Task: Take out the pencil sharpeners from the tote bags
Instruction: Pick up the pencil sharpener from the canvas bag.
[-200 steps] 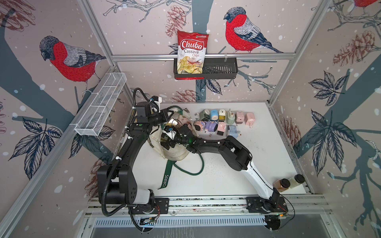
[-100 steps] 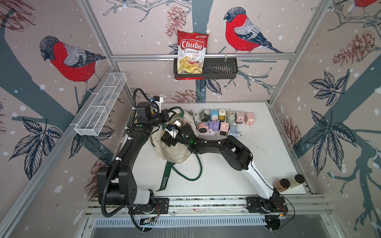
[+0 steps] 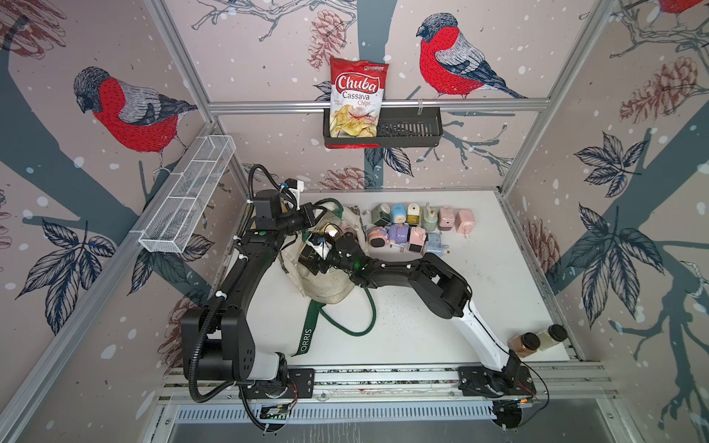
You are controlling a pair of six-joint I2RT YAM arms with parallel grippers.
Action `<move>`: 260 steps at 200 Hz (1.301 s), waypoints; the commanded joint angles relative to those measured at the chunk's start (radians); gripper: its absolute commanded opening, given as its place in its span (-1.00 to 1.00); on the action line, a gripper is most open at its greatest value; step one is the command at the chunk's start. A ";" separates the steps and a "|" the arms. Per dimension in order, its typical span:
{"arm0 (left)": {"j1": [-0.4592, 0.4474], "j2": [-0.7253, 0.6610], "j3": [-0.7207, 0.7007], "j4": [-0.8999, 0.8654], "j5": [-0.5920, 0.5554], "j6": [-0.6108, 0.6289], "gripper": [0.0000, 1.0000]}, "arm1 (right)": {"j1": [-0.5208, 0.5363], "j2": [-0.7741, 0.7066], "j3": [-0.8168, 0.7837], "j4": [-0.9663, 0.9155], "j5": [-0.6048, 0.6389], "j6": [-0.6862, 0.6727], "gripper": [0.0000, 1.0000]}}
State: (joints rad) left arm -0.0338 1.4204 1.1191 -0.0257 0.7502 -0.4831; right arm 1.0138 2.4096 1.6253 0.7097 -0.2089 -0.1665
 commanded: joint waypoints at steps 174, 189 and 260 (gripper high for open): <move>-0.001 0.006 0.042 -0.001 -0.119 0.054 -1.00 | 0.027 -0.091 -0.081 0.093 0.018 -0.030 0.08; 0.001 0.009 0.045 -0.012 -0.129 0.057 -1.00 | 0.032 -0.115 -0.117 0.123 0.019 -0.029 0.07; 0.019 0.015 0.046 -0.023 -0.163 0.055 -1.00 | 0.057 -0.231 -0.284 0.209 0.059 -0.006 0.04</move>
State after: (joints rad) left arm -0.0238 1.4342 1.1584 -0.0742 0.6170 -0.4362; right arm 1.0630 2.2131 1.3708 0.8223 -0.1749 -0.1841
